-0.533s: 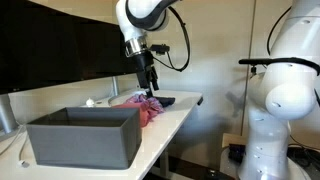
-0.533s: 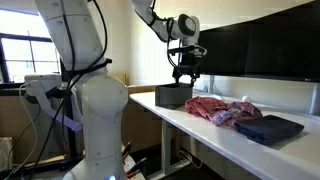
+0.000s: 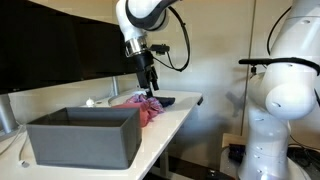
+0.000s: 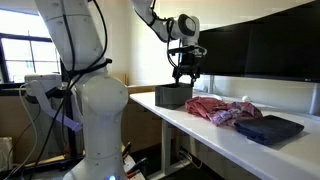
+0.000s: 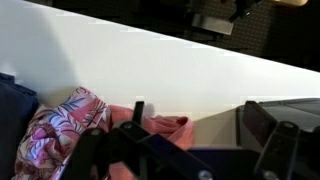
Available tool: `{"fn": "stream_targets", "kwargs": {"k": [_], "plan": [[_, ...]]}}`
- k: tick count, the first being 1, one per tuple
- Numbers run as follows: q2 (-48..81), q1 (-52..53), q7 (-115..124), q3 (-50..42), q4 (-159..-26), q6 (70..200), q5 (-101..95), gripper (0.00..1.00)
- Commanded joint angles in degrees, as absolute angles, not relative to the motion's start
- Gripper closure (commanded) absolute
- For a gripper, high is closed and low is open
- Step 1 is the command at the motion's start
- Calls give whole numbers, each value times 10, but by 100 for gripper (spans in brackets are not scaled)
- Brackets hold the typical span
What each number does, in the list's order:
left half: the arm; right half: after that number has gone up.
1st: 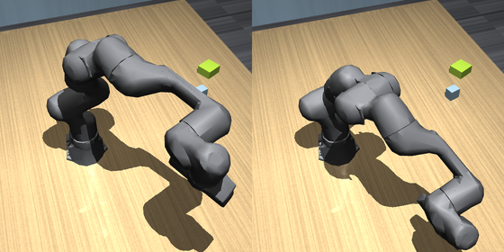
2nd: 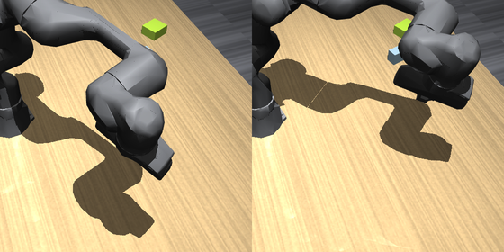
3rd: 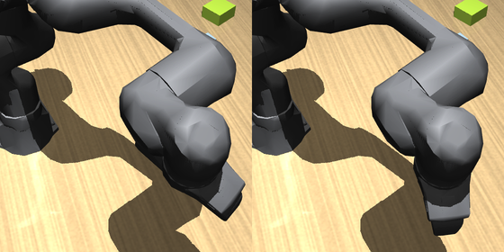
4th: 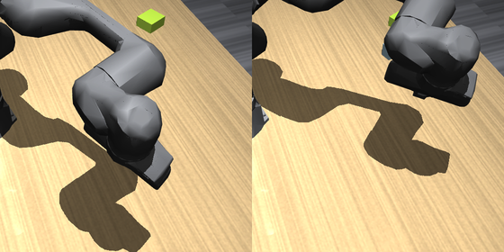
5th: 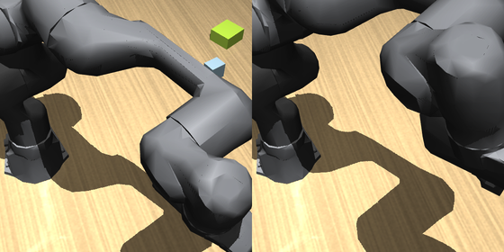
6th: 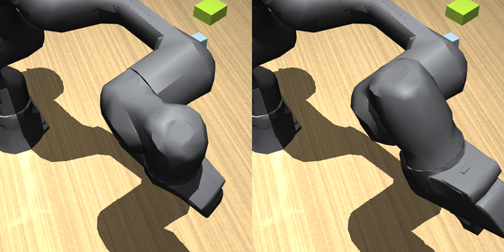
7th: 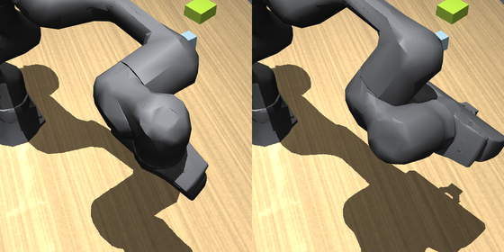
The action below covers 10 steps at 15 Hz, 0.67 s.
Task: Pick up the clothes and put them in the box
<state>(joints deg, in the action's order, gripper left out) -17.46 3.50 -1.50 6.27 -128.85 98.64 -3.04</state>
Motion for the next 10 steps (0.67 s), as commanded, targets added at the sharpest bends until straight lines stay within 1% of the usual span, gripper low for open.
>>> {"fn": "stream_targets", "kwargs": {"k": [1, 5, 10], "plan": [[-174, 41, -13, 58, -1288, 985, -32, 0], [-174, 41, -13, 58, -1288, 985, -32, 0], [-151, 47, -19, 63, -1259, 1020, -44, 0]]}}
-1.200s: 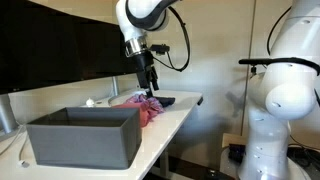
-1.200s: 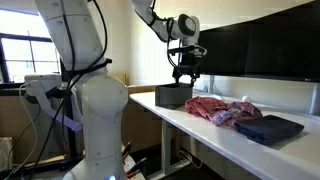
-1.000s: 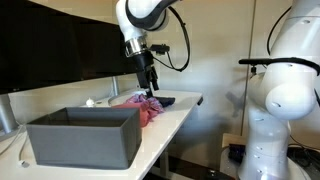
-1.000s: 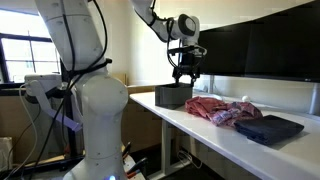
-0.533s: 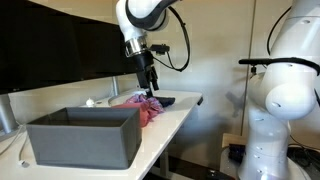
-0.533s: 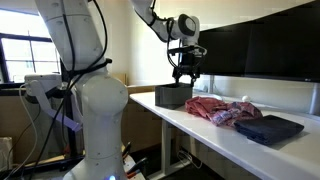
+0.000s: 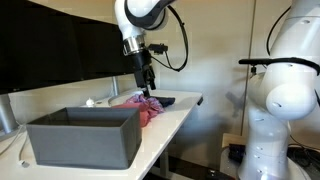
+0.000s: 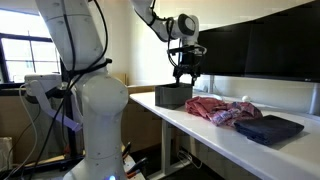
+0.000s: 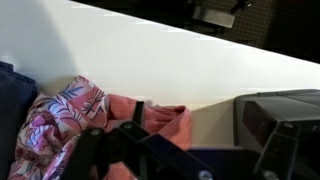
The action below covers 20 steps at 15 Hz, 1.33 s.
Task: Pick up the clothes and put them in the box
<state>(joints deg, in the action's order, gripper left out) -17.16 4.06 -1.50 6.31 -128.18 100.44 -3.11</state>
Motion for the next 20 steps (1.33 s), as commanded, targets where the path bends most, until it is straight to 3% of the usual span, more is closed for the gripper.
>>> {"fn": "stream_targets", "kwargs": {"k": [1, 10, 20], "plan": [[-147, 48, -22, 63, -1254, 1025, -42, 0], [-28, 48, 9, 63, -1154, 1145, -33, 0], [80, 49, 73, 47, -1060, 1159, -62, 0]]}}
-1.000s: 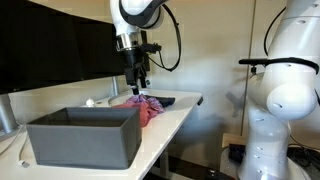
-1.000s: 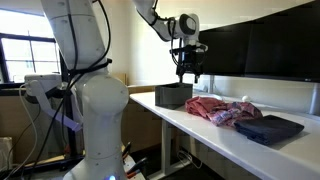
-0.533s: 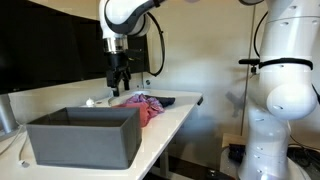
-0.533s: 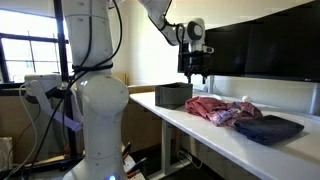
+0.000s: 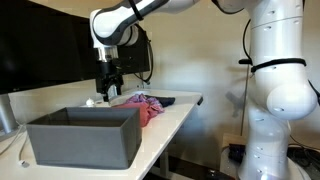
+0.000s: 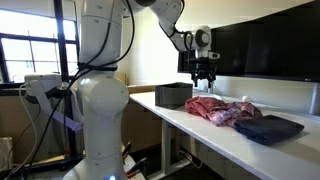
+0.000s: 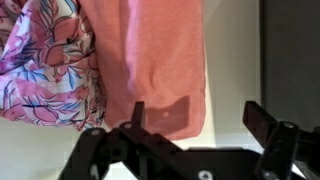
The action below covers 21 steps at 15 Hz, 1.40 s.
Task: Pick up the clothes and put them in the box
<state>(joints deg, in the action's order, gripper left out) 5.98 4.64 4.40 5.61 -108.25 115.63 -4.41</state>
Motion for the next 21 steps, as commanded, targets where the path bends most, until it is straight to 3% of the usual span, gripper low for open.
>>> {"fn": "stream_targets", "kwargs": {"k": [1, 9, 21], "plan": [[71, 42, 66, 39, -1073, 1162, -62, 0], [65, 16, 50, -5, -1110, 1150, -64, 0], [44, 24, 5, 16, -1157, 1101, -37, 0]]}}
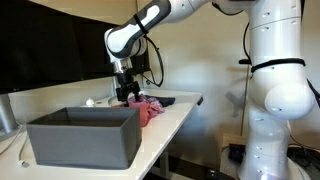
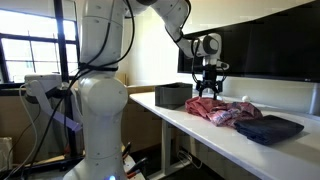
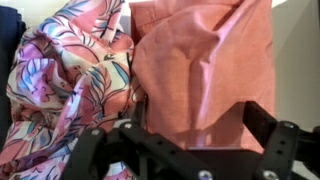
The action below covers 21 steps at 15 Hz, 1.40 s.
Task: Pick up the clothes and put them in the box
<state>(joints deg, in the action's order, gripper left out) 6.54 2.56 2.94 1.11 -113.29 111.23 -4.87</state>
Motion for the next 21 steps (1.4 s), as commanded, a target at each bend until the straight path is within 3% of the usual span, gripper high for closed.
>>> {"fn": "stream_targets", "kwargs": {"k": [1, 21], "plan": [[43, 24, 2, 17, -1160, 1096, -37, 0], [72, 59, 48, 44, -1150, 1140, -69, 0]]}}
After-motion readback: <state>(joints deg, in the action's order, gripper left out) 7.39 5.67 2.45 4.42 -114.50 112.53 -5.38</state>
